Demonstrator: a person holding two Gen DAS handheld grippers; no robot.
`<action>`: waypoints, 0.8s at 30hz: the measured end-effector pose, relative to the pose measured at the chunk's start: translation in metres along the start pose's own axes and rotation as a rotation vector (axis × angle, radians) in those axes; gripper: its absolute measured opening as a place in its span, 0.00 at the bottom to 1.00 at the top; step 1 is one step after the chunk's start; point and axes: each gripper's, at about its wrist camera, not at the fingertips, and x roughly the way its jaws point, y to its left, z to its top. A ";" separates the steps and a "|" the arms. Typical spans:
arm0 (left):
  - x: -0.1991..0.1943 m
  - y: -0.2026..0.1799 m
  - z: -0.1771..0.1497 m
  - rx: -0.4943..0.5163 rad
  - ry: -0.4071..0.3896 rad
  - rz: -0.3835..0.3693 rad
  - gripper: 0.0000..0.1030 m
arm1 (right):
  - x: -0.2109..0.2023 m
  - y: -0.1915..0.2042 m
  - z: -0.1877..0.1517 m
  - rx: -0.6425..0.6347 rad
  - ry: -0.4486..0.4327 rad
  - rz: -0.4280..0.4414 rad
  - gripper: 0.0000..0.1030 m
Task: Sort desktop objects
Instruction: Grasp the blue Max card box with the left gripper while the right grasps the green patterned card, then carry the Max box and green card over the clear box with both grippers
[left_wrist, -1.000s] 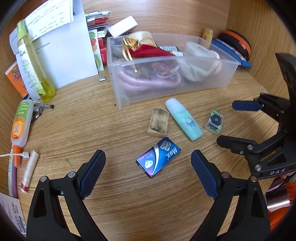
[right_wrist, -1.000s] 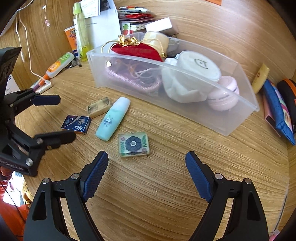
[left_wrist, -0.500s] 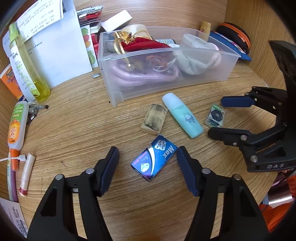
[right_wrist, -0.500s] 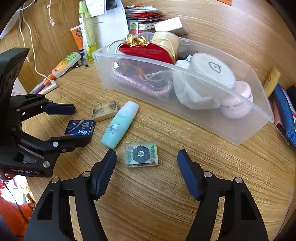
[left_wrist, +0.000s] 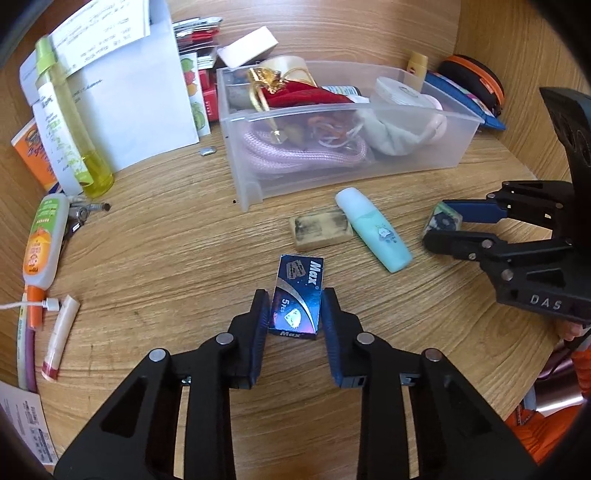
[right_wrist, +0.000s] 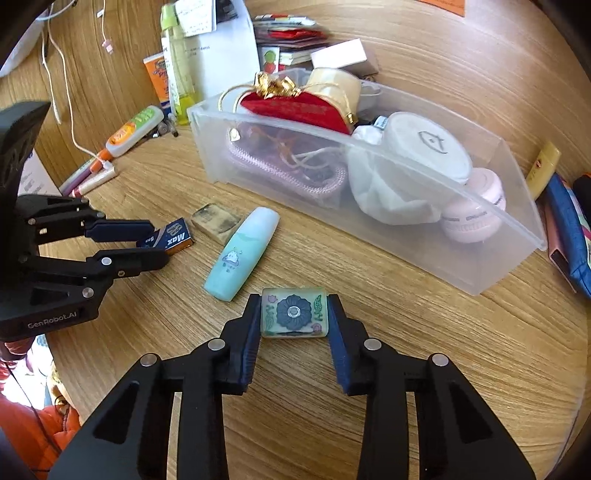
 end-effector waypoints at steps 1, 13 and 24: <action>-0.002 0.001 0.000 -0.008 -0.006 0.002 0.27 | -0.002 -0.001 0.000 0.008 -0.006 0.002 0.30; -0.047 0.012 0.011 -0.071 -0.148 0.008 0.27 | -0.039 -0.015 0.008 0.066 -0.121 -0.006 0.30; -0.070 0.008 0.041 -0.082 -0.265 -0.001 0.27 | -0.072 -0.036 0.018 0.100 -0.222 -0.060 0.30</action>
